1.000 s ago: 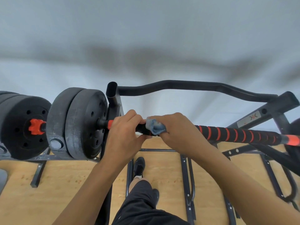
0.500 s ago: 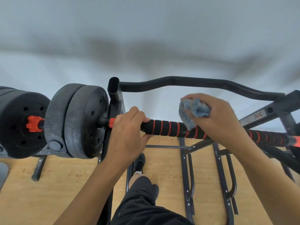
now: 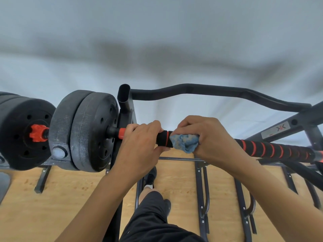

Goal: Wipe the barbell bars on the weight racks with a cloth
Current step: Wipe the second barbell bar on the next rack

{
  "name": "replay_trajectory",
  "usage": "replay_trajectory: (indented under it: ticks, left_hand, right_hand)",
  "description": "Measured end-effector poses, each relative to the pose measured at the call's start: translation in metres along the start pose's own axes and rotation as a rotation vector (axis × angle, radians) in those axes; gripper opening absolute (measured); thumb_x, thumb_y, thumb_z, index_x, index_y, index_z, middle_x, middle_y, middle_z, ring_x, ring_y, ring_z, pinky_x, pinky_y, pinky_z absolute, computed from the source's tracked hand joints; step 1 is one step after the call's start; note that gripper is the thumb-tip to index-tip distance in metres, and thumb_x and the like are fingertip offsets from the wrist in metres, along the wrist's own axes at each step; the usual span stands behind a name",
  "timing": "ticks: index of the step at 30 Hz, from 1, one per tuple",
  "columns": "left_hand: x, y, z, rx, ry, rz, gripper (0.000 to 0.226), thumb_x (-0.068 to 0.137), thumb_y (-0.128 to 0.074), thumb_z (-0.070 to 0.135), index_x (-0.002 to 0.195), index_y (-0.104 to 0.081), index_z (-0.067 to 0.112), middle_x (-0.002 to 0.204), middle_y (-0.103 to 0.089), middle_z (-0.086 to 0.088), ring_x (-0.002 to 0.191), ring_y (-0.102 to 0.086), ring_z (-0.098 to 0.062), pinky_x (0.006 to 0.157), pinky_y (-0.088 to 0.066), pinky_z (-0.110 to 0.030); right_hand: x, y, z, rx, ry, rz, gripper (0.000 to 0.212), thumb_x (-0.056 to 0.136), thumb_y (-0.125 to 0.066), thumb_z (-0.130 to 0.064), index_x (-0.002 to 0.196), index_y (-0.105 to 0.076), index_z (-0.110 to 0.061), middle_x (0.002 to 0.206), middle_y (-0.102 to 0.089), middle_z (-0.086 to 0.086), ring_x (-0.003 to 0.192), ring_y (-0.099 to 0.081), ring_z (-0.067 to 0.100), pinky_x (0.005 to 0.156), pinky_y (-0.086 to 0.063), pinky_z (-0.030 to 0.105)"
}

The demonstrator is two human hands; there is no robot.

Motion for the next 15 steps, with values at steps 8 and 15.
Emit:
replay_trajectory:
  ticks: [8,15]
  left_hand:
    - [-0.003,-0.004,-0.001,0.01,-0.064,0.009,0.038,0.084,-0.084,0.041,0.103,-0.057,0.024,0.084,-0.058,0.014,0.081,-0.053,-0.013,0.09,-0.022,-0.024]
    - [0.003,-0.023,0.013,0.396,-0.215,-0.084,0.065,0.102,-0.018,0.072,0.118,-0.056,0.022,0.092,-0.058,0.003,0.08,-0.054,-0.022,0.08,-0.04,-0.042]
  right_hand:
    - [0.04,0.0,0.04,-0.182,-0.168,-0.086,0.011,0.089,-0.072,-0.023,0.078,-0.072,-0.024,0.076,-0.064,-0.006,0.072,-0.062,0.011,0.064,-0.046,0.024]
    - [0.022,-0.005,0.015,-0.163,-0.164,-0.102,0.009,0.086,-0.065,-0.012,0.086,-0.071,-0.019,0.085,-0.058,-0.003,0.076,-0.055,0.012,0.071,-0.053,0.035]
Point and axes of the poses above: each hand's wrist, its own x-axis towards the middle knuckle, its own y-axis out of the back of the hand, z = x × y, the point moved 8 cm from there along x, towards the middle knuckle
